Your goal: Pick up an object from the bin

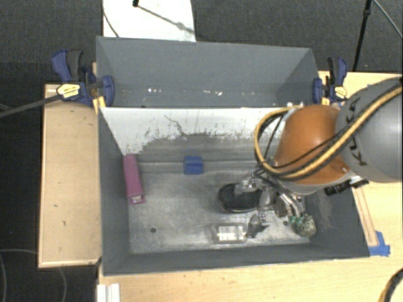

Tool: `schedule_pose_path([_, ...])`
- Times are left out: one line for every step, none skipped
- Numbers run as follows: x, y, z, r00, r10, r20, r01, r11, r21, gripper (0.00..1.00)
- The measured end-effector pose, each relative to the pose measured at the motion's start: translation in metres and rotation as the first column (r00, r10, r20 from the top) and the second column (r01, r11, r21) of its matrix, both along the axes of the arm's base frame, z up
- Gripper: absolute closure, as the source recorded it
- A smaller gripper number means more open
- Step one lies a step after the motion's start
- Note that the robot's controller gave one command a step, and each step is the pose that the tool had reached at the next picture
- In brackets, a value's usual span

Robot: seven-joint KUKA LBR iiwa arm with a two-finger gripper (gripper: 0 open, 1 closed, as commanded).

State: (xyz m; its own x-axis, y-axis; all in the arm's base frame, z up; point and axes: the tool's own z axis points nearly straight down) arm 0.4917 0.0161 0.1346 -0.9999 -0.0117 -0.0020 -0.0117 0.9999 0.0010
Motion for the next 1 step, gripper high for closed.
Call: schedule_pose_path([0.0215, 0.0055, -0.0294, 1.0, 0.015, 0.027, -0.015, 1.0, 0.001, 0.0])
